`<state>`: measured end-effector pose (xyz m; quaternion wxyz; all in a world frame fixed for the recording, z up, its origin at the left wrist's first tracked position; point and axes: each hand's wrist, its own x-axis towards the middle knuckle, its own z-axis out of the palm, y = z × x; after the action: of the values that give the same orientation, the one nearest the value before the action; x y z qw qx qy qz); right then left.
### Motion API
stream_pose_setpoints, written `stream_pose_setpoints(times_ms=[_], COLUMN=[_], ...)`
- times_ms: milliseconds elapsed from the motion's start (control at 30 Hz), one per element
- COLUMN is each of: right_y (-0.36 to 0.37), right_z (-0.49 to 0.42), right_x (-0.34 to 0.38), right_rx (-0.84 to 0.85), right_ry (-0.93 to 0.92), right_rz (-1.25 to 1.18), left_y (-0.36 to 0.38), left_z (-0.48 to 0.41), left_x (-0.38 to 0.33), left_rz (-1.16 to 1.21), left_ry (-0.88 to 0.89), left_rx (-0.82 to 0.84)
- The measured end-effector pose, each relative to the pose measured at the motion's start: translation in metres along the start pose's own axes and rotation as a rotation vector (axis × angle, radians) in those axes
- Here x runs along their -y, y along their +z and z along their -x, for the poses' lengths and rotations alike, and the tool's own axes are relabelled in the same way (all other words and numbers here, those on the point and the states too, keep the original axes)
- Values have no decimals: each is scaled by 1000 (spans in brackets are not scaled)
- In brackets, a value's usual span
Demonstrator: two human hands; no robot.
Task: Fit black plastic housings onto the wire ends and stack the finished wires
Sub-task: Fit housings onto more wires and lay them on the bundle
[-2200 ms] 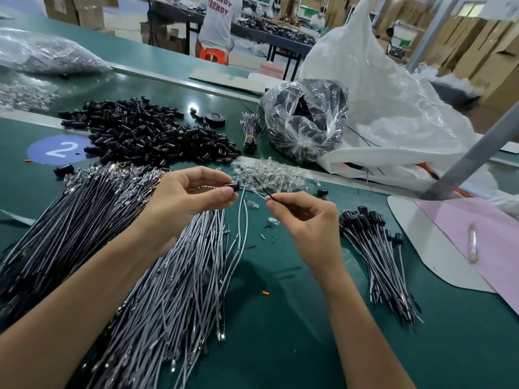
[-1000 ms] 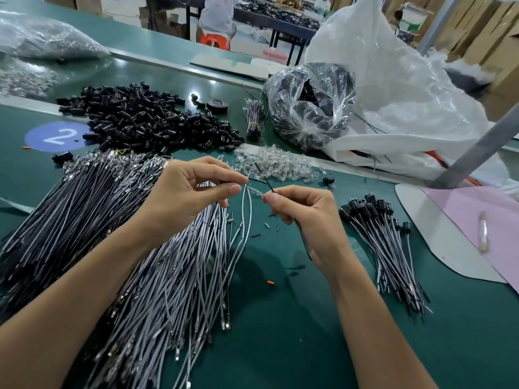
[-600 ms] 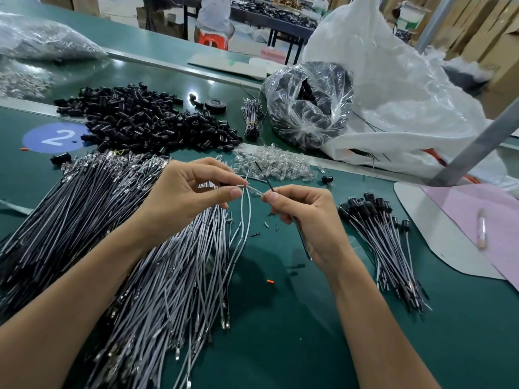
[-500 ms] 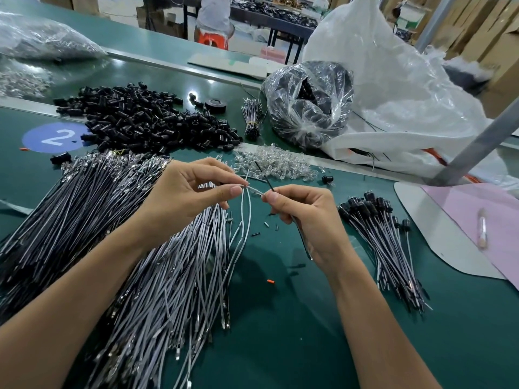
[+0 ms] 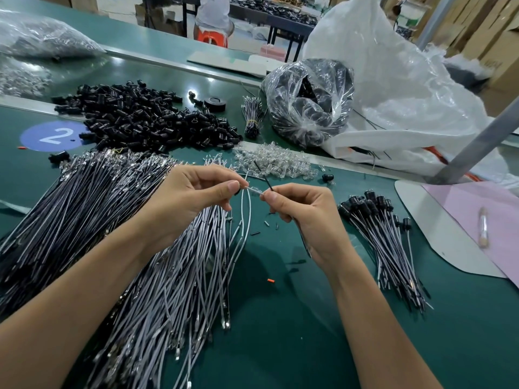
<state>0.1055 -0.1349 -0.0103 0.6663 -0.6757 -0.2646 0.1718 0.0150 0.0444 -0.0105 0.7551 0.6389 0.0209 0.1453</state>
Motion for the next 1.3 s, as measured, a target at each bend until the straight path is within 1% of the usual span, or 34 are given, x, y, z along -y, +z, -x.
stream_pose_setpoints(times_ms=[133,233,400,567,933,1167,1300], right_y=[0,0,0,2,7,4,4], right_z=[0,0,-1,-1,0,-1,-1], right_x=[0,-1,-2,-5,-4,-4,-5], right_rx=[-6,-52,-125,-187,-184,-214,-200], right_ry=[-12,-48,-111,-134,-145,-155,-154], right_rz=[-2,-1,54,130,220,186,182], left_y=[0,-1,-5,-2,-1,-4,-2], left_z=[-1,-1,-4,-4,-4,-5,-4], left_x=[1,1,4,4,7,8,9], left_rz=[22,54,126,74,-13,10,-91], left_ry=[-25,-32,-52,-15,23,39,68], left_rx=[-16,-37,-145,-185,-152,-166,-150])
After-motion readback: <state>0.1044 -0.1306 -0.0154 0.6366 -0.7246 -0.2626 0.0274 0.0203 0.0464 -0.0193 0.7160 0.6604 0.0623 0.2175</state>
